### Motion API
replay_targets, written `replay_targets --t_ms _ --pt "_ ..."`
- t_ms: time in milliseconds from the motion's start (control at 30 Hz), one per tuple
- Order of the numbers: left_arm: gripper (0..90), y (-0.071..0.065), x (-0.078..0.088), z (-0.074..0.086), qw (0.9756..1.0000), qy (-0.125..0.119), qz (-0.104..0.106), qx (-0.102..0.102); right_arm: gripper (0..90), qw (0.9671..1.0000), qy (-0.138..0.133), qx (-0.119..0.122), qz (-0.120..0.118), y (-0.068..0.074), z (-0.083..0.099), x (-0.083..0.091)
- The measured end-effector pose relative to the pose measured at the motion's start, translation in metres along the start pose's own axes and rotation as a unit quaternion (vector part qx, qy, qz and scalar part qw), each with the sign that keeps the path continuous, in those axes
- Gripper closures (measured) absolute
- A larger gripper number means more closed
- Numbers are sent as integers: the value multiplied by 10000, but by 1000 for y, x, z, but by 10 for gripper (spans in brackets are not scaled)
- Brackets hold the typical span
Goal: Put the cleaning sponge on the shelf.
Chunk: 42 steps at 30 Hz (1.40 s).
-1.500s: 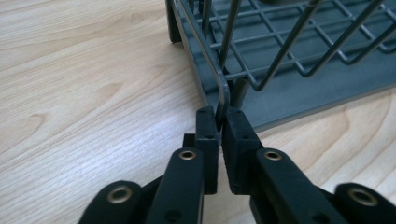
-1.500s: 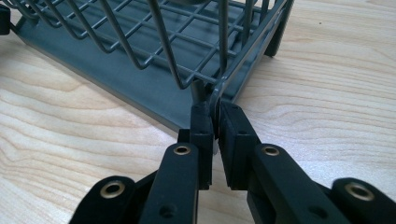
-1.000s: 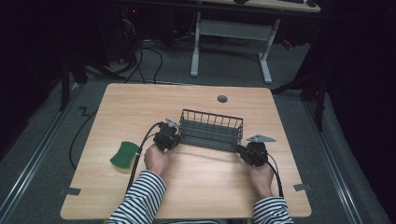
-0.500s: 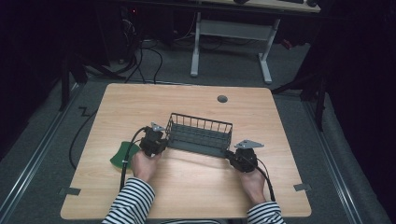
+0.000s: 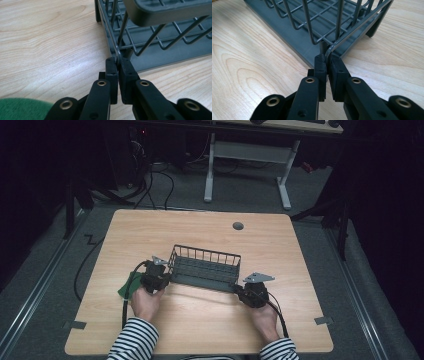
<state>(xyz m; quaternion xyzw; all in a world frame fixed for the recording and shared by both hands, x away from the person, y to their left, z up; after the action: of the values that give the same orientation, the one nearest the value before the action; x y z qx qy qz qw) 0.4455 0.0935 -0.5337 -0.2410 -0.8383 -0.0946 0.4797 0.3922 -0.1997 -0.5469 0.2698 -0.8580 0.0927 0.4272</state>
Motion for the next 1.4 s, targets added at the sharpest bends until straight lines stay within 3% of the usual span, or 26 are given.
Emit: replay_targets --t_ms 300,500,667,767,833,967,1167,1400 --pt "862 0 0 1 10000 -29 -9 -22 835 10000 -19 -29 -87 1 0 0" --pt "809 3 2 2 10000 -28 51 10 656 9995 122 -133 -243 0 5 -3" --pt "652 3 5 6 9999 -83 35 87 524 9993 63 -275 -262 -4 7 1" --pt "571 5 5 10 9998 -104 -35 137 500 9997 75 -207 -127 -7 12 2" --pt "541 5 4 15 9997 -99 39 200 487 9997 103 -231 -43 -11 18 3" --pt "504 1 7 20 9998 -114 82 138 461 9994 104 -291 151 -21 31 7" --pt "462 -4 13 26 9998 -146 116 33 417 9968 136 -226 761 -37 49 21" --pt "418 -6 22 39 9994 -258 184 -106 358 9945 24 -511 918 -57 67 35"
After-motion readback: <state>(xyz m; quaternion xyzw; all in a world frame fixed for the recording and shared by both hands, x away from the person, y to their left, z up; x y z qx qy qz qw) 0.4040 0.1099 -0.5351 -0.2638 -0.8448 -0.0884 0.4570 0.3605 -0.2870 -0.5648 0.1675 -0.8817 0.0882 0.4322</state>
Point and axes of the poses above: each handheld gripper's, and its own axes: x roughly backward along the jaws, z roughly out of its underside, y roughly to its left, the point moved 5 cm from there along -x, roughly forward along the jaws, and after that the axes turned 9 degrees about y, right-handed, at the moved point
